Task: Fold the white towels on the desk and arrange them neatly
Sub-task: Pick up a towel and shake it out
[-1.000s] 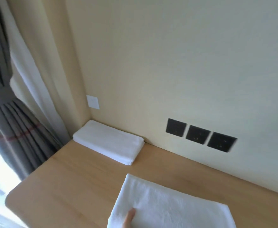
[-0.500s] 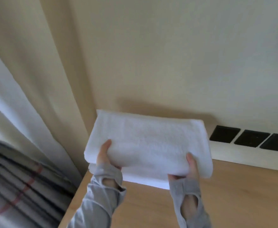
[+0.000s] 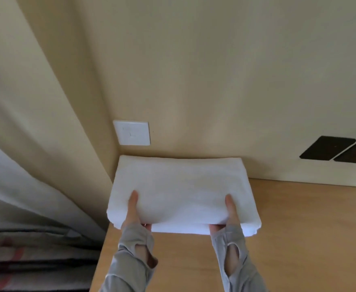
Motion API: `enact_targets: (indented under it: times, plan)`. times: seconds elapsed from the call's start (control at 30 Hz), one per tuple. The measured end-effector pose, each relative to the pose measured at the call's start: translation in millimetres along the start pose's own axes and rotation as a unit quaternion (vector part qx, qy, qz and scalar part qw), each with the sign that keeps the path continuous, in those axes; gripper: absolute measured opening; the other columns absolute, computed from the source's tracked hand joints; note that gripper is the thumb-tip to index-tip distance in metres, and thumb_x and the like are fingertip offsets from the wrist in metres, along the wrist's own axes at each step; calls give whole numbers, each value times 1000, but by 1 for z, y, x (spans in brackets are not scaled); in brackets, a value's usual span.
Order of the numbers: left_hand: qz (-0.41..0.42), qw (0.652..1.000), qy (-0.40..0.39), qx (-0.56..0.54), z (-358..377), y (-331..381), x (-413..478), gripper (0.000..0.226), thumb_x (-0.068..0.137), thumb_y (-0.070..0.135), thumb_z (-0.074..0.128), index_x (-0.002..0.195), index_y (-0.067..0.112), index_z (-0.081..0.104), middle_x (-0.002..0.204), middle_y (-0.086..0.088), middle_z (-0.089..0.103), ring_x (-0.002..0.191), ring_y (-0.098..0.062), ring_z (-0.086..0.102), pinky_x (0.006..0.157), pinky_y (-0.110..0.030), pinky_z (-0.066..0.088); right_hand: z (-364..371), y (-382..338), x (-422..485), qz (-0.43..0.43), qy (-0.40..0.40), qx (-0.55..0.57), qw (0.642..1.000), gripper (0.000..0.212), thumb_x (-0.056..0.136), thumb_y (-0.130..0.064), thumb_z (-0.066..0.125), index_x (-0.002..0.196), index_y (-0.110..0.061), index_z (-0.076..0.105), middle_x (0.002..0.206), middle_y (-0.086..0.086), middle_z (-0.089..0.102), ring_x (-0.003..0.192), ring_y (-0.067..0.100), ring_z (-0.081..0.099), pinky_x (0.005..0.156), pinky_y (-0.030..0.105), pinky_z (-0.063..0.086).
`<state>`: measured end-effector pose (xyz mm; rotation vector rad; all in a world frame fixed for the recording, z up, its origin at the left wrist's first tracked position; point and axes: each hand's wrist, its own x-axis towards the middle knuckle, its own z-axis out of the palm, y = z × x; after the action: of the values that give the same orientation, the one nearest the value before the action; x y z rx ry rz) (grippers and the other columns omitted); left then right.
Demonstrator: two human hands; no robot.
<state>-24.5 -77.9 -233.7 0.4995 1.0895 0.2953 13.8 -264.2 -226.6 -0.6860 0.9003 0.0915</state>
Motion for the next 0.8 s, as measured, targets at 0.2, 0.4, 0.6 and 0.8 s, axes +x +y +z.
enact_targets:
  times: [0.2,0.4,0.6,0.8]
  plan:
    - [17,996,-84,-14,-13,6,-6,73,57,53,74,121,25,51,113,-2,63,105,-26,60,91,-50,49,-17,-31,20,-38,38,-149,987,111,43,-41,84,140,-20,33,137,13,44,122,38,45,99,55,43]
    - [12,993,-117,-10,-23,6,-2,71,65,41,71,128,21,46,115,-4,61,105,-25,58,94,-48,47,-29,-61,31,-110,28,-320,940,79,60,-31,84,128,-10,49,119,9,57,109,31,52,95,45,44]
    - [23,992,-123,-8,-26,5,2,62,69,32,70,126,22,48,115,-4,62,105,-25,59,92,-46,48,-41,-49,35,-114,41,-308,944,44,69,-26,79,106,-12,58,102,6,63,102,33,55,92,45,46]
    - [28,993,-113,3,-20,6,-2,74,63,56,67,128,26,48,116,0,62,106,-24,59,88,-45,50,-34,-51,27,-93,35,-198,975,26,71,-8,77,92,-9,61,102,13,63,97,36,58,93,57,46]
